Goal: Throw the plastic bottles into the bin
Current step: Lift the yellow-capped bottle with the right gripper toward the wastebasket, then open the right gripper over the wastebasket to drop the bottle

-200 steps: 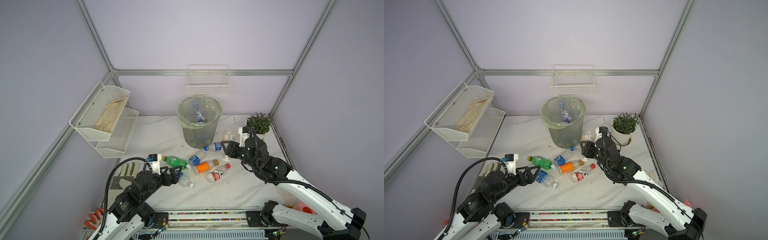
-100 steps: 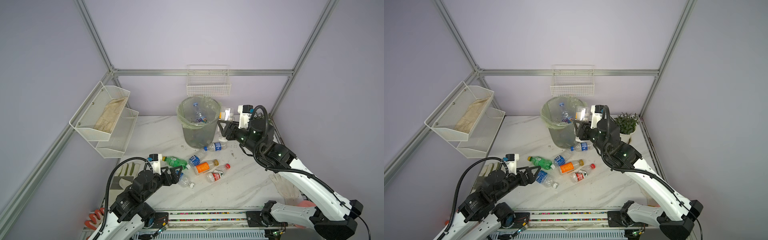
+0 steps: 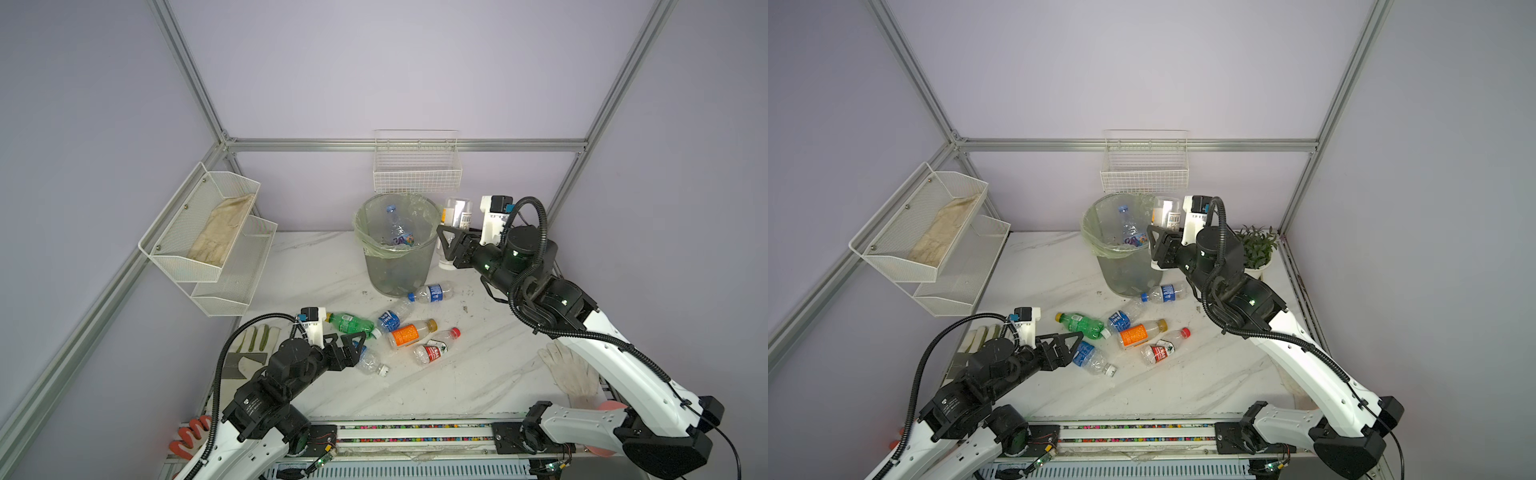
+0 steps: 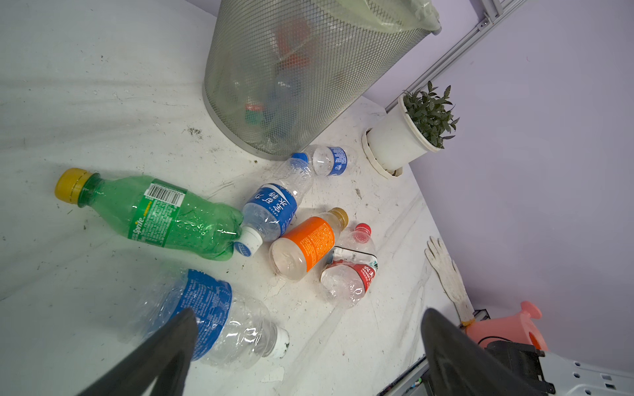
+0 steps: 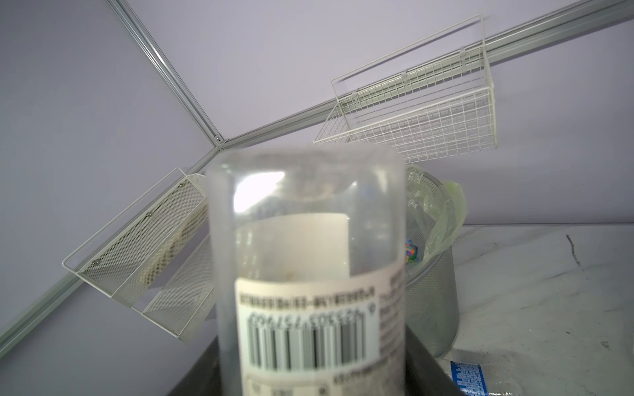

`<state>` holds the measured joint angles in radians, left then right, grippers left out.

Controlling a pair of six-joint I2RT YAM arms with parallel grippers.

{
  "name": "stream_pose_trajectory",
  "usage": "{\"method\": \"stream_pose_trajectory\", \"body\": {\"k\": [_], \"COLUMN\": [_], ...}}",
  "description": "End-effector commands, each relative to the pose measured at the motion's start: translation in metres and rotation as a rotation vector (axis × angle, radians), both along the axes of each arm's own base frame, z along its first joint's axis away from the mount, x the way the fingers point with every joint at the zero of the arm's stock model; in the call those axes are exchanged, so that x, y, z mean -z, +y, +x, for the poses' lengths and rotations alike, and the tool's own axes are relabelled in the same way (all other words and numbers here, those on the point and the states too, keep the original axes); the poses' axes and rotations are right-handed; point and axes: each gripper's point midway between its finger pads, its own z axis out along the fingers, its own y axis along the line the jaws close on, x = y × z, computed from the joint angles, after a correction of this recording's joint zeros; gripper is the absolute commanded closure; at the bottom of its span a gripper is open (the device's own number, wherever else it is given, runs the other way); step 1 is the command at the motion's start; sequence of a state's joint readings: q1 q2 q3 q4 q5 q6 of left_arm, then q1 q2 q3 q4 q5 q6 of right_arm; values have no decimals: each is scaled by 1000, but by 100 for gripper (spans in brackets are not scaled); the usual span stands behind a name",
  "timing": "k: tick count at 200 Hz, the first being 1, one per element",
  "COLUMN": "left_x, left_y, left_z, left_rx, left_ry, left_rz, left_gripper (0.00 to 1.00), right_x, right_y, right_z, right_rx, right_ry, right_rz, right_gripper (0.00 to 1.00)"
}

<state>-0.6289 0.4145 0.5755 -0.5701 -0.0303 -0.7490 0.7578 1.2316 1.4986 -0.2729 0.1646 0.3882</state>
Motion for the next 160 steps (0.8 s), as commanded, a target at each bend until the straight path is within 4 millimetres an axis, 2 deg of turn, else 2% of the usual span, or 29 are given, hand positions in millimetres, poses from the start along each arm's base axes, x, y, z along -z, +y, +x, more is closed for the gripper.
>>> {"method": "stream_pose_trajectory", "body": {"k": [1,29,33,51,65,66,71,72,73,74,76,80,86,91,96,98,101,108,119,128,160], "left_x": [8,7,6,5,4,3,3,3,3,3,2,2,1,0,0,-1,-2,-2,-2,-1,3], "left_y": [-2,-2,-1,-2,-2,-2,-2,-2,-1,-1,-1,-1,0,2,3,3,4,6,10,11,11], "left_z": [2,2,2,1,0,0,-1,-1,-1,-1,-1,-2,-3,-4,-5,-5,-6,-8,-10,-11,-9], "left_rx": [-1,0,-1,3,7,7,7,8,7,6,6,6,4,0,-2,-2,-4,-5,-14,-18,-21], "left_ry": [-2,-6,-7,-9,-10,-10,-11,-11,-11,-11,-11,-13,-14,-15,-16,-18,-19,-23,-26,-29,-19], "left_rz": [1,-4,-5,-11,-14,-15,-16,-15,-15,-16,-16,-18,-19,-20,-20,-22,-22,-20,-16,-15,-9], "left_gripper": [0,0,0,0,0,0,0,0,0,0,0,0,0,0,0,0,0,0,0,0,0], "right_x": [-9,-20,-13,-9,7,2,13,11,19,14,17,26,37,45,52,53,56,57,55,45,7], "right_y": [9,28,35,54,67,67,71,71,73,73,74,76,79,79,78,78,79,80,80,78,50], "right_z": [8,23,31,54,80,81,92,94,97,98,103,111,123,130,134,135,136,134,127,119,88], "right_rx": [-3,-25,-22,-12,9,10,16,17,18,19,22,25,35,56,78,87,86,95,124,129,134], "right_ry": [-27,-40,-25,-24,25,20,48,48,64,59,69,96,132,162,194,198,209,219,203,168,48], "right_rz": [-6,11,-6,-43,-93,-88,-117,-116,-130,-124,-133,-154,-186,-213,-242,-252,-272,-293,-312,-291,-160], "right_gripper": [100,100,100,100,100,100,100,99,98,96,93,84,59,46,37,25,16,4,3,3,3]}}
